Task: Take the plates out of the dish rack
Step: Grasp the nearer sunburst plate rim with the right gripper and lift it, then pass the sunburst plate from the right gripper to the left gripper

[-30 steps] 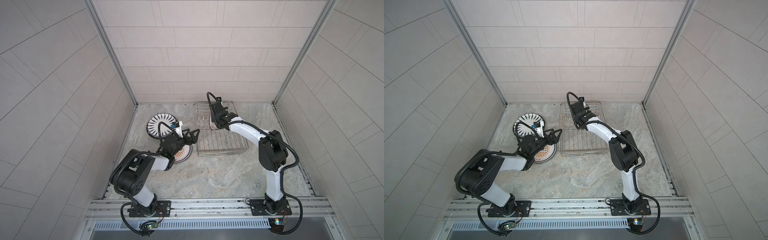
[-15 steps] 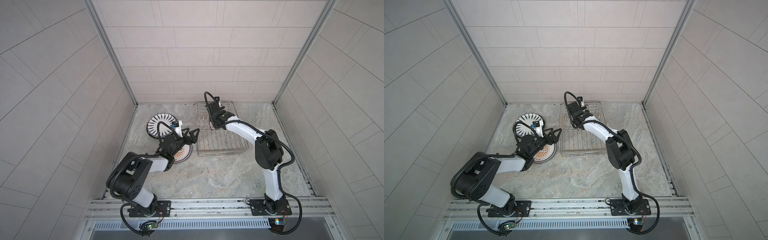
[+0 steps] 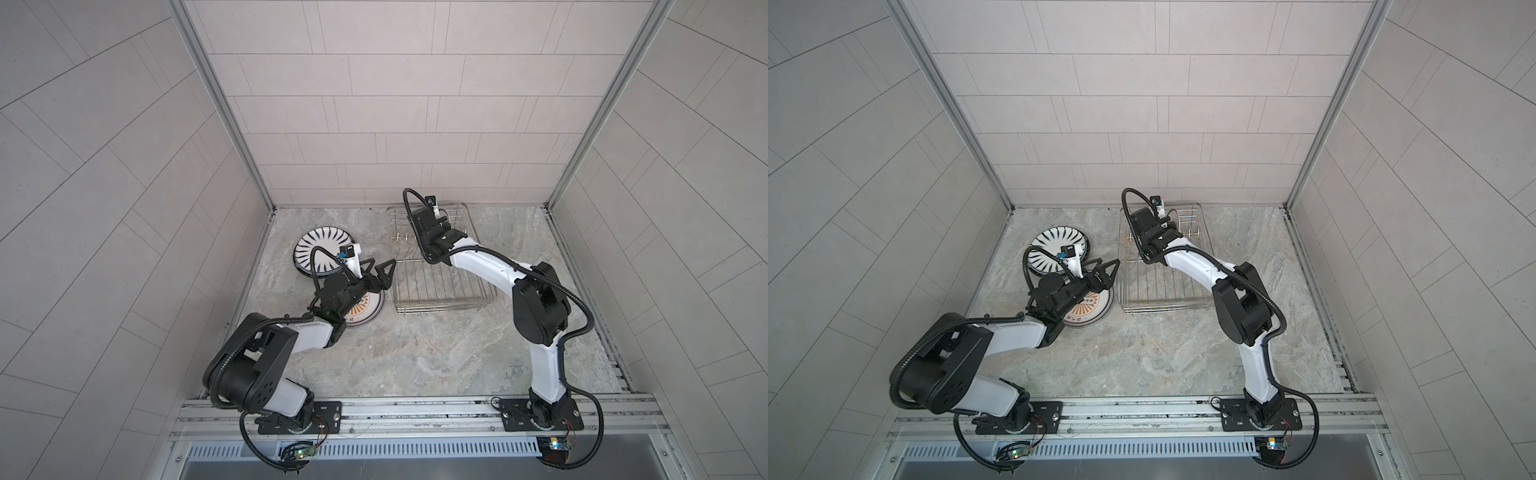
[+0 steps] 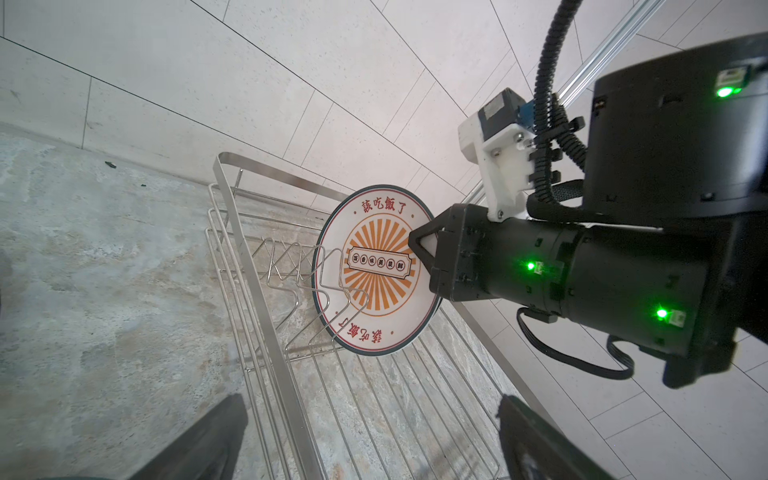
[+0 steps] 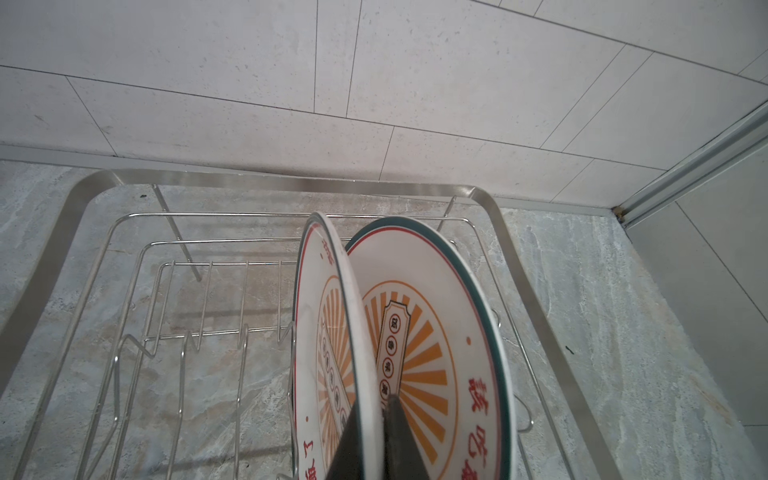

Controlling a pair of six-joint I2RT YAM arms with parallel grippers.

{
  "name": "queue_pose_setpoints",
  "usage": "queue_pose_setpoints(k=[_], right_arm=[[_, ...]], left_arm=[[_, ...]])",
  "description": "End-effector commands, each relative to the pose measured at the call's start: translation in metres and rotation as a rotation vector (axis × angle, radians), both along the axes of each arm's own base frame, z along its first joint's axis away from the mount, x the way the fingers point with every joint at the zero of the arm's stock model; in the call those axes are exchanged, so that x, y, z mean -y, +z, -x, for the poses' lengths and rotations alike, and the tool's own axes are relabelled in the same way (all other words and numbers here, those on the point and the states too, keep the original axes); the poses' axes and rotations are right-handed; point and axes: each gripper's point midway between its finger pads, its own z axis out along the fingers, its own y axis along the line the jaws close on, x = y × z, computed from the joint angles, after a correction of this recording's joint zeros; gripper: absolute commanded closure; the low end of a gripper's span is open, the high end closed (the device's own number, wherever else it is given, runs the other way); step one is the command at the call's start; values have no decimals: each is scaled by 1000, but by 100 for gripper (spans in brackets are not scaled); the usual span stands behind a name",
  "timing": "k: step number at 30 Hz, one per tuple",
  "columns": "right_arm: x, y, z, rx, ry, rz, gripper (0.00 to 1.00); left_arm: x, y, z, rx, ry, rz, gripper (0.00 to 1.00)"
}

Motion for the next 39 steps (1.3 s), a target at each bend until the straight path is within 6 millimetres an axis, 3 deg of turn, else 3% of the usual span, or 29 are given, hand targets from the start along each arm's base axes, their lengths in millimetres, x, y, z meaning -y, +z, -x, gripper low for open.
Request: queue_pose_setpoints(k=[1,17,25,32,39], right_arm=[[4,52,9,111,-14,-21,89],[6,95,49,196,59,-81,90],[5,106,77,198,170,-157,90],[4,112,108,207,285,-282,90],[-7,115,141,177,513,-540,90]], left_arm=[[-4,7,4,30,15,-1,0],[-11,17,13,31,31,26,0],[-16,31,25,41,28,34,0],[-13,47,49,34,-45,93,0],[0,73,80,40,-207,218,0]])
